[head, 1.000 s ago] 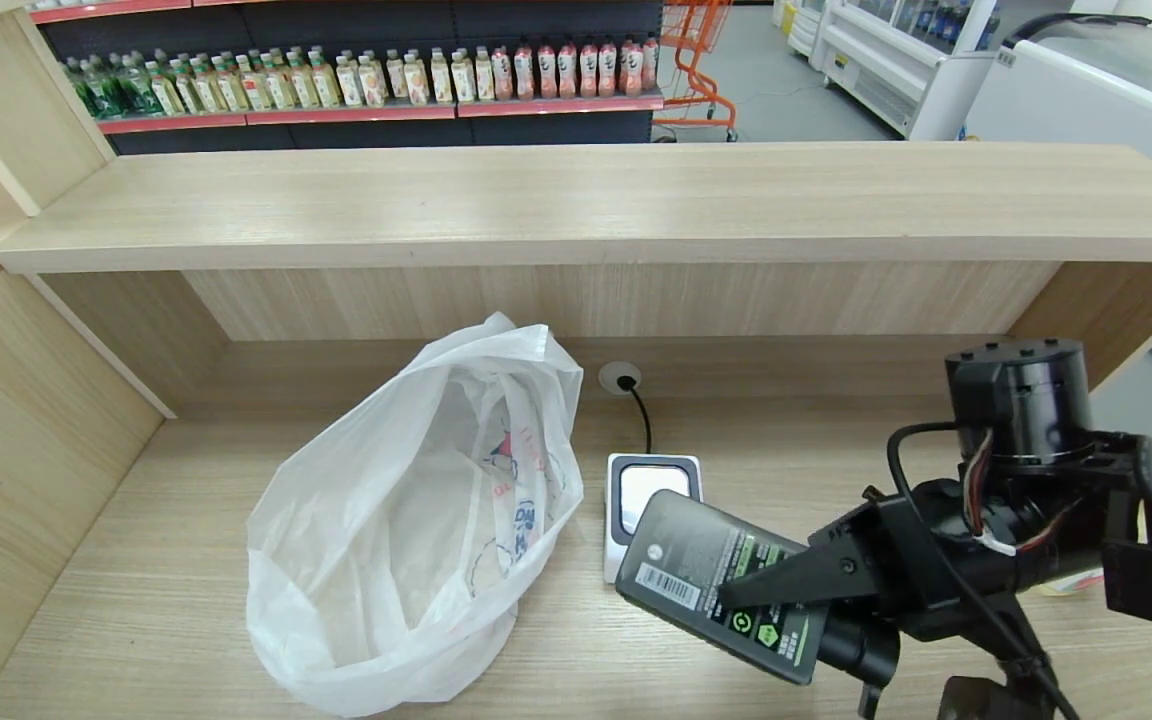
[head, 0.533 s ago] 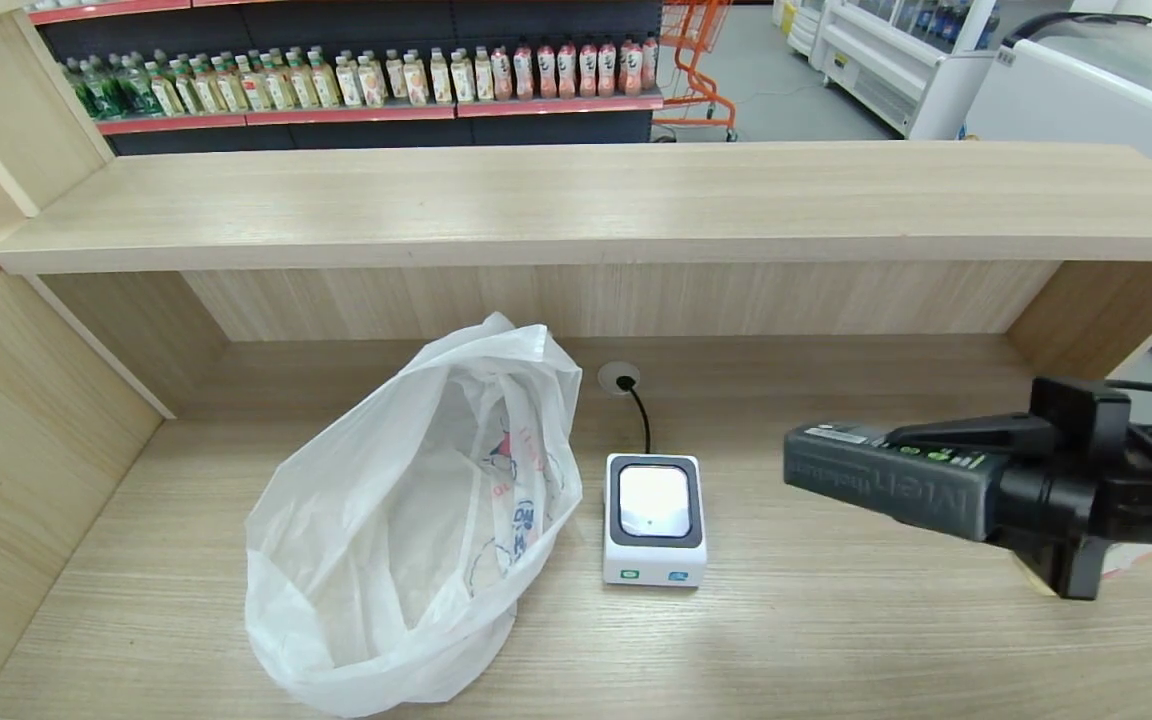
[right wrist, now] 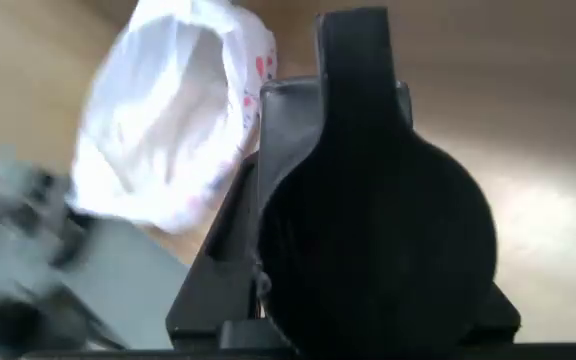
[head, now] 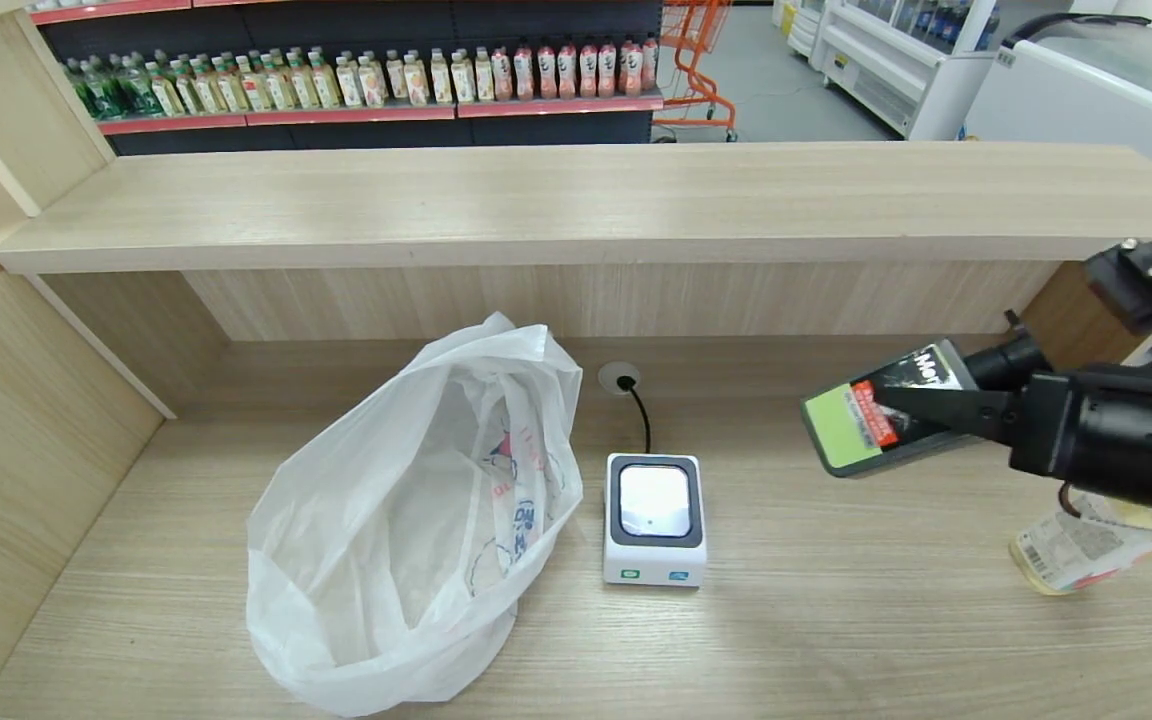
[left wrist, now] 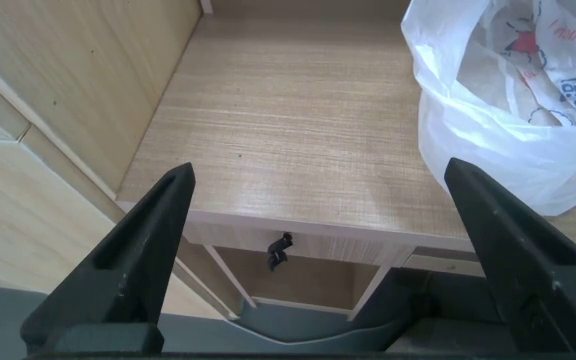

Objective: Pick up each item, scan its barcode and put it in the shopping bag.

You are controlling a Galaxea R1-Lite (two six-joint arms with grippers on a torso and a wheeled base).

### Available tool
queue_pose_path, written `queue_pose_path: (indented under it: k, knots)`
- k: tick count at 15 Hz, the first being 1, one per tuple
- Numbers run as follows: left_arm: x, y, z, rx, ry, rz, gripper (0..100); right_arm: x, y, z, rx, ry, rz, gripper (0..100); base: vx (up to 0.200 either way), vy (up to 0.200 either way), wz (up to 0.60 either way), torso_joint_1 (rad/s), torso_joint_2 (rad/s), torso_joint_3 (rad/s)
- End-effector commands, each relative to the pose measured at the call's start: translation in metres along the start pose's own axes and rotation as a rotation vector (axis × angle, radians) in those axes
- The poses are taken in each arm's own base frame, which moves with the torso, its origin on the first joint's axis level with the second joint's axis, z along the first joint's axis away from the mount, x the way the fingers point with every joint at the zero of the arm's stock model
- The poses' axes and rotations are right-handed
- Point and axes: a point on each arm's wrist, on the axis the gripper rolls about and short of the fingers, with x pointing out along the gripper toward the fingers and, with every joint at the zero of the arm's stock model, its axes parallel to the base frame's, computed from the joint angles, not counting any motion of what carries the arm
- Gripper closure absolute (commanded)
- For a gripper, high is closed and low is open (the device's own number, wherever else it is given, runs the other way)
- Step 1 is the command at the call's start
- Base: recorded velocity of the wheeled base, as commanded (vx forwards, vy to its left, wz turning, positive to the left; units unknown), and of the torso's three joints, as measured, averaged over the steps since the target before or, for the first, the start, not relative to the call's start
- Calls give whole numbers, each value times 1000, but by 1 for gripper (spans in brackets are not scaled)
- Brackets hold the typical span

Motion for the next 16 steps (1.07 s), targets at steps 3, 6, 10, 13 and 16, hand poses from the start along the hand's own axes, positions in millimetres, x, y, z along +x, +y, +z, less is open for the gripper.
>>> queue_pose_path:
  k: [3,6,10,13,16]
  knots:
    - [0,0,0,0,0,1,0,72,2,-42,232,239,-36,100,0,0,0,0,0,0]
    - [0,0,0,0,0,1,0,96,10,-50,220,289,-12,100,0,0,0,0,0,0]
    - [0,0,0,0,0,-1,0,119,14,-55,166,318,4,100,0,0,0,0,0,0]
    - [0,0,0,0,0,-1,0,129,7,-64,105,347,-3,100,0,0,0,0,0,0]
    - [0,0,0,0,0,-1,0,138,5,-66,99,339,1,100,0,0,0,0,0,0]
